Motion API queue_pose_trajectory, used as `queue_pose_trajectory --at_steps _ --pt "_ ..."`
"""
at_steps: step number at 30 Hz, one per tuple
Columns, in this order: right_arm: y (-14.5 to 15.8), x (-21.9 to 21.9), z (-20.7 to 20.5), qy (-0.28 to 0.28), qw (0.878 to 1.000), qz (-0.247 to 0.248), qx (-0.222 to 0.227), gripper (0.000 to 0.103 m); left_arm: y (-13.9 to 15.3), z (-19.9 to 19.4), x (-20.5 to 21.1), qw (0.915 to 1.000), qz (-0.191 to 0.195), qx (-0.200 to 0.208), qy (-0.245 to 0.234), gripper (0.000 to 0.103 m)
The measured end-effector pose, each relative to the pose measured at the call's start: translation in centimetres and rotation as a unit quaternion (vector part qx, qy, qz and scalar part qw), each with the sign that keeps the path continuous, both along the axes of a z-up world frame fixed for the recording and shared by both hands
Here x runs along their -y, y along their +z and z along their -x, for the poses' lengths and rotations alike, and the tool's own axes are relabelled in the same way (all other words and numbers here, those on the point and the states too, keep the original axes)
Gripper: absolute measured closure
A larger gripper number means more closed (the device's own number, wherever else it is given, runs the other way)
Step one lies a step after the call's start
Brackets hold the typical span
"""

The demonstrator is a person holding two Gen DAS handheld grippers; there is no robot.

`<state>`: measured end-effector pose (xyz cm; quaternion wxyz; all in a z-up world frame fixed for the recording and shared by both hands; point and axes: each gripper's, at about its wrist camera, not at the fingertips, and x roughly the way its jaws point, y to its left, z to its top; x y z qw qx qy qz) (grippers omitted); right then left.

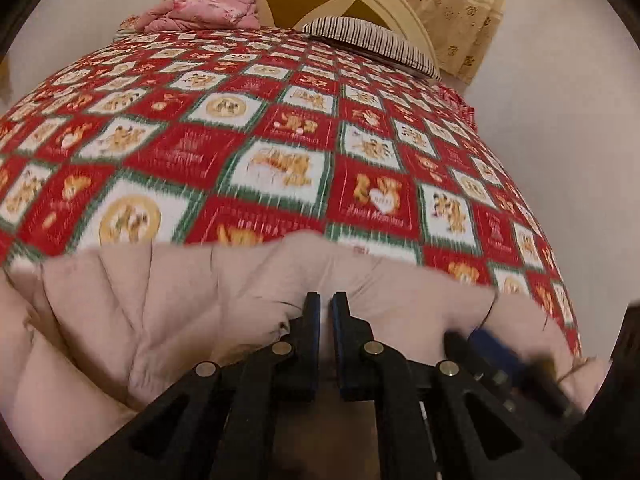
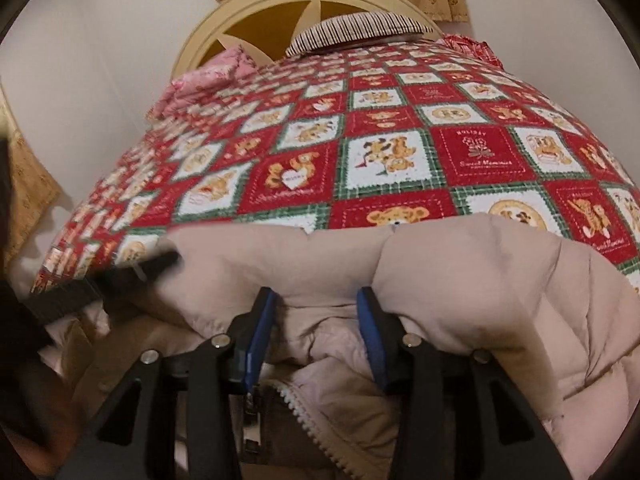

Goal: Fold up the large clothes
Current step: 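Lift the hem with both tools and fold it toward the collar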

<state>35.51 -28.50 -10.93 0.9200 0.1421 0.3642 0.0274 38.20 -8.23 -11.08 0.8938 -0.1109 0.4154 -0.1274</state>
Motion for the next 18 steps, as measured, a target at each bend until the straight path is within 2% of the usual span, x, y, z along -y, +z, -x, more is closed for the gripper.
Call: queue_pose_trajectory --at_steps 5,8,9,11,13,14,16,18 --pt "0.3 0.5 0.4 0.003 1.000 -0.026 0.010 0.054 -1.2 0.0 0.7 0.9998 -0.018 0.005 -0.006 0.097" --pt "1.8 2.3 2.2 -0.034 0.996 -0.075 0.027 0.056 -1.2 0.0 0.3 1.0000 -0.006 0.003 -0.007 0.097" --pt "2.2 2.7 2.7 -0.045 0.996 -0.070 0.033 0.056 -1.2 -0.1 0.4 1.0000 -0.005 0.003 -0.007 0.097" --pt "3.2 3.1 3.1 -0.075 0.997 -0.005 0.023 0.058 -1.2 -0.1 0.5 0.9999 -0.007 0.003 -0.007 0.097" --pt "2.3 3.4 2.0 -0.079 0.995 0.054 -0.027 0.061 -1.2 -0.1 0.4 0.9999 -0.004 0.004 -0.008 0.097" --pt "0.8 3.8 1.3 -0.068 0.995 0.050 -0.060 0.064 -1.2 -0.1 0.3 1.0000 -0.002 0.004 -0.009 0.097" --pt "0.1 4.5 1.1 -0.065 0.996 0.025 -0.052 0.064 -1.2 -0.1 0.4 1.0000 -0.002 0.004 -0.009 0.097" --pt "-0.3 4.5 1.0 -0.067 0.996 0.031 -0.042 0.064 -1.3 -0.1 0.5 0.9999 -0.008 0.006 -0.008 0.097"
